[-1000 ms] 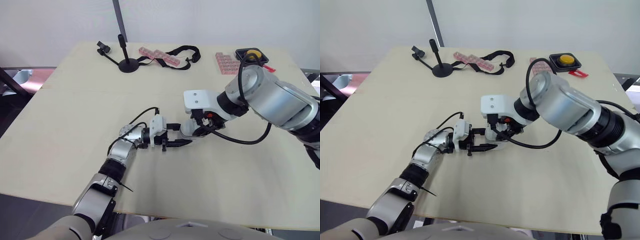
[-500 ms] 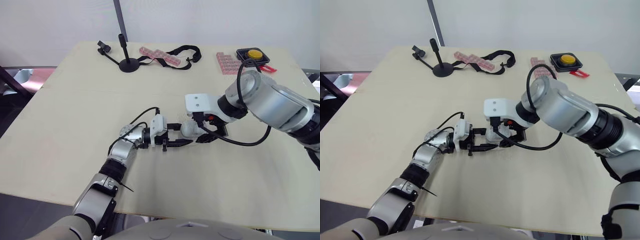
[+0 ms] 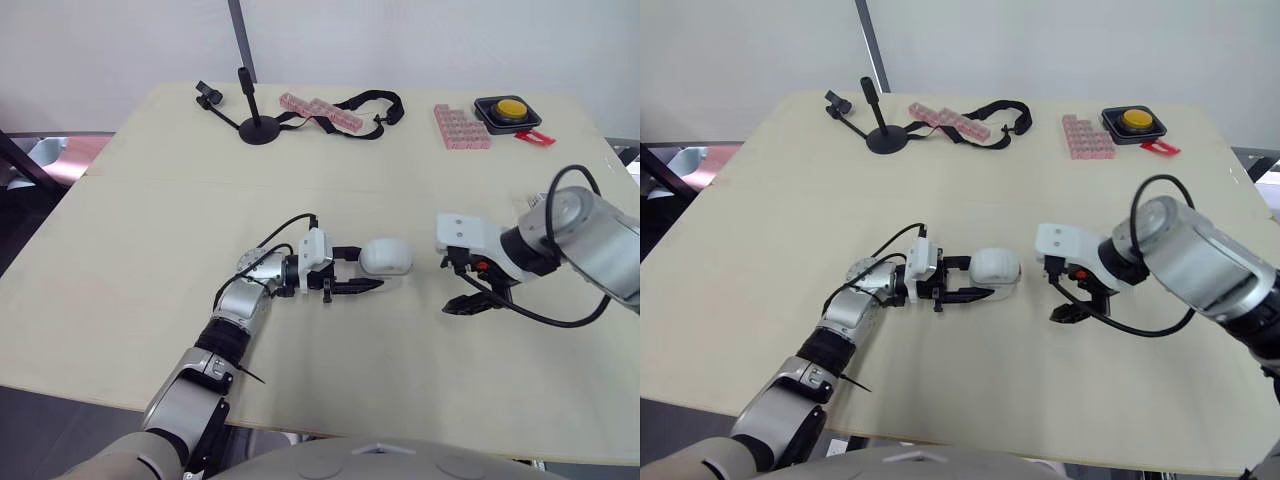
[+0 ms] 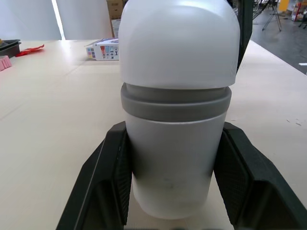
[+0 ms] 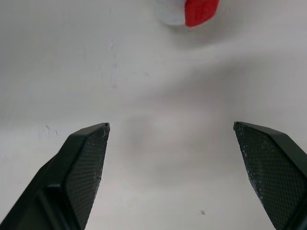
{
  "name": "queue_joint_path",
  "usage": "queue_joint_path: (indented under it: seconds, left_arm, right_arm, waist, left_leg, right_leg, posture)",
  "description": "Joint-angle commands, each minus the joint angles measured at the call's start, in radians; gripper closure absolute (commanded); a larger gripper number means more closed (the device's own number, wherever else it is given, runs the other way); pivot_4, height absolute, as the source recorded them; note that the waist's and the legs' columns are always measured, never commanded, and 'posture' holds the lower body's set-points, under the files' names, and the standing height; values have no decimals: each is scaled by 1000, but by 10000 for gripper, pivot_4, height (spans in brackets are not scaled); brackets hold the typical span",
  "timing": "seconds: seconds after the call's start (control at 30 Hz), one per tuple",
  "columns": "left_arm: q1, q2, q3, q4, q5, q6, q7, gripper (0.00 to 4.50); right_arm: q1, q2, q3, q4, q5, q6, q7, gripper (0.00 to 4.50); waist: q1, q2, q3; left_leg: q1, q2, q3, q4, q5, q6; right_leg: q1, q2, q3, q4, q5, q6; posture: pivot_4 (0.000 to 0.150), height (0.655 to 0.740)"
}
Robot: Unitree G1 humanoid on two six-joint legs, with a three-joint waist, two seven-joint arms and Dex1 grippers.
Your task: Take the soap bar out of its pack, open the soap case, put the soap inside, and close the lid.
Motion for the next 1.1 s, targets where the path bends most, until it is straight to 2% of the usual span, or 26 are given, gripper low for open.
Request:
queue_joint_path:
  seconds: [0.03,0.13,0.2,0.27,0.47,0.57,0.67,0.73,0.8,0.93,1.1]
  left_arm:
    - [6,11,9,-30,-12,12,-7,26387]
    - [8,13,10,-37,-16,18,-9,26387]
    - [11,14,9,-44,-19,23,-10,26387]
    - [12,16,10,-50,-21,29,-9,26387]
    - [10,23,16,-62,-24,45,-4,26387]
    - [9,28,18,-65,-26,49,-5,26387]
    - [11,32,19,-73,-28,55,-7,26387]
    - [10,32,20,-74,-29,58,-7,26387]
    - [12,32,22,-79,-34,63,-7,26387]
    - [19,29,27,-91,-49,74,-14,26387]
    - [29,22,29,-109,-58,82,-25,26387]
  right_arm:
    - [147,25,-196,81,38,-125,-49,984]
    - [302,106,-323,175,40,-333,-75,984]
    - [432,171,-404,260,33,-568,-43,984]
    - [507,245,-475,316,52,-668,-60,984]
    - [663,404,-552,483,46,-1096,13,984]
    - [685,469,-570,576,24,-1274,15,8563]
    - [699,495,-567,629,23,-1370,31,17890]
    - [695,505,-566,643,36,-1397,34,26196]
    - [687,509,-569,637,54,-1403,35,31384]
    - [636,514,-596,588,129,-1343,6,44799]
    - [548,484,-599,409,232,-1180,-28,44799]
  waist:
    - [0,0,0]
    - [1,-1,0]
    - [0,0,0]
    - [1,0,0]
    - [-9,1,-1]
    - [-23,1,-1]
    - [-36,1,-1]
    - [-44,1,-1]
    - [-53,1,-1]
    - [-65,1,-1]
    - [-66,2,0]
  left_leg:
    - [0,0,0,0,0,0]
    - [-1,0,0,0,0,0]
    - [-2,0,0,1,0,0]
    - [-3,0,0,1,0,1]
    - [-4,0,-1,3,-3,7]
    - [-4,-1,-1,4,-4,9]
    - [-4,-2,-1,5,-5,11]
    - [-5,-2,-1,7,-5,13]
    - [-5,-3,-1,8,-5,15]
    - [-5,-3,-1,8,-5,17]
    - [-5,-3,-1,8,-4,18]
  right_leg:
    - [0,0,0,0,0,0]
    - [0,-1,-1,-1,0,0]
    - [1,0,-2,-1,0,0]
    - [0,-1,-3,-2,0,0]
    - [0,-2,-5,-3,0,0]
    - [-1,-3,-6,-3,0,-1]
    - [-1,-5,-8,-2,0,-1]
    - [-1,-7,-10,-2,0,-1]
    - [-1,-8,-11,-2,0,-1]
    - [-1,-10,-13,-2,0,-1]
    - [-1,-10,-15,0,-1,-2]
  posture:
    - [1500,7160]
    - [1500,7160]
    - [1500,7160]
    - [1500,7160]
    - [1500,7160]
    - [1500,7160]
    - [1500,7160]
    - [1500,7160]
    - [1500,7160]
    - [1500,7160]
    - [1500,7160]
